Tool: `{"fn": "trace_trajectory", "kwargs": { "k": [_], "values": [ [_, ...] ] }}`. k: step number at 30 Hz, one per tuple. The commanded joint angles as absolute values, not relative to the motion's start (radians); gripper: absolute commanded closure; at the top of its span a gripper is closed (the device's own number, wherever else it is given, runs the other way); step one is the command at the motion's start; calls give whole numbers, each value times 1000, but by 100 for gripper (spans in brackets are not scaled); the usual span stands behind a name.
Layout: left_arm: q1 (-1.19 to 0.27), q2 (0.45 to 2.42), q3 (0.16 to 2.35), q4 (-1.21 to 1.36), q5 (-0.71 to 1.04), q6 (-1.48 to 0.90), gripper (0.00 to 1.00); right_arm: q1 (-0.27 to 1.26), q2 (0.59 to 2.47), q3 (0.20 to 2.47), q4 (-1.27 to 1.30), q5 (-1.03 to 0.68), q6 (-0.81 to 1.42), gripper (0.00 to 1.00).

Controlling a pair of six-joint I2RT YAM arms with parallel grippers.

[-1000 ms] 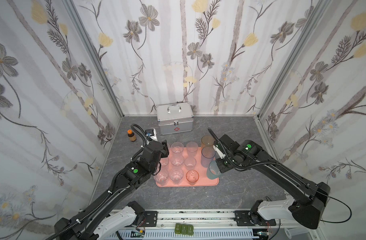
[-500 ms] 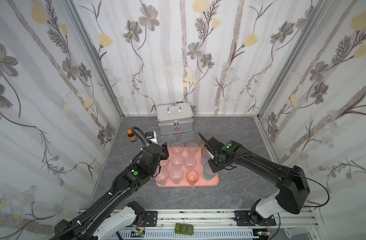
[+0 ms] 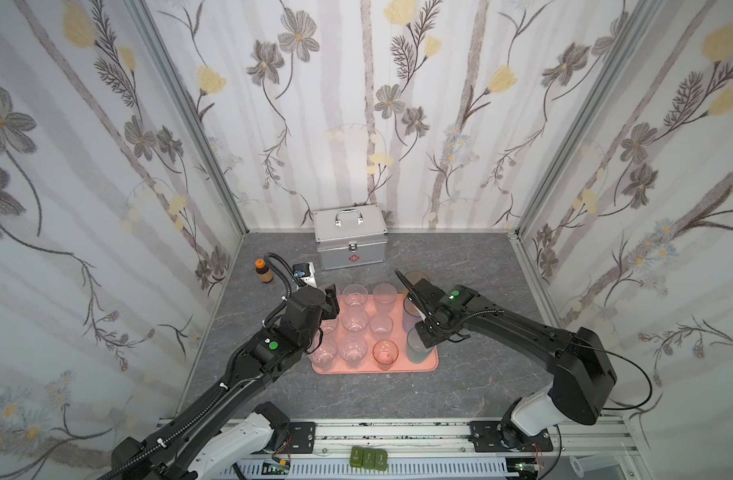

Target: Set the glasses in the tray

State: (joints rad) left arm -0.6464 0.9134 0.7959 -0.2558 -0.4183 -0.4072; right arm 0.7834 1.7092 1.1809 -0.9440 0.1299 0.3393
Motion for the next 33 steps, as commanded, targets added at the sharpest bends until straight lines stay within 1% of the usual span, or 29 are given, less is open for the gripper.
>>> {"fn": "trace_trajectory", "kwargs": {
  "k": [1, 5, 9, 11, 14, 17, 20, 22, 24, 25, 26, 27, 28, 30, 31, 33],
  "values": [
    [-644, 913, 795, -222, -423, -407, 36, 784, 1699, 1186, -934, 125, 345, 83],
    [-643, 911, 801, -224, -437, -400, 36, 780, 1668, 1227, -969, 116, 336, 71],
    [-625, 893, 821, -227, -444, -368, 34, 741, 1612, 1297, -1004, 25, 293, 58],
    [-607, 869, 835, -229, -439, -353, 33, 704, 1561, 1338, -1010, 0, 284, 55],
    [-573, 832, 857, -229, -456, -339, 31, 642, 1503, 1394, -975, -21, 276, 52],
    [-546, 803, 845, -223, -560, -329, 26, 587, 1431, 1397, -861, 49, 299, 51],
    [-520, 802, 777, -174, -677, -297, 19, 515, 1318, 1279, -626, 136, 316, 46],
    [-515, 781, 692, -62, -725, -263, 16, 443, 1228, 1143, -423, 208, 357, 43],
    [-514, 742, 551, 156, -743, -184, 13, 398, 1114, 909, -59, 209, 293, 32],
    [-513, 734, 482, 276, -766, -153, 12, 397, 1064, 780, 146, 228, 237, 28],
    [-511, 735, 413, 393, -804, -129, 11, 397, 1022, 624, 362, 266, 217, 21],
    [-505, 757, 360, 495, -874, -113, 11, 392, 1002, 514, 549, 316, 204, 19],
    [-496, 783, 324, 577, -933, -98, 11, 382, 1000, 451, 649, 358, 197, 18],
    [-449, 851, 257, 733, -972, -66, 11, 354, 1028, 410, 705, 469, 164, 18],
    [-418, 876, 235, 785, -955, -71, 11, 348, 1049, 409, 690, 527, 145, 17],
    [-338, 923, 197, 844, -866, -116, 11, 321, 1107, 396, 697, 616, 108, 16]
  ]
}}
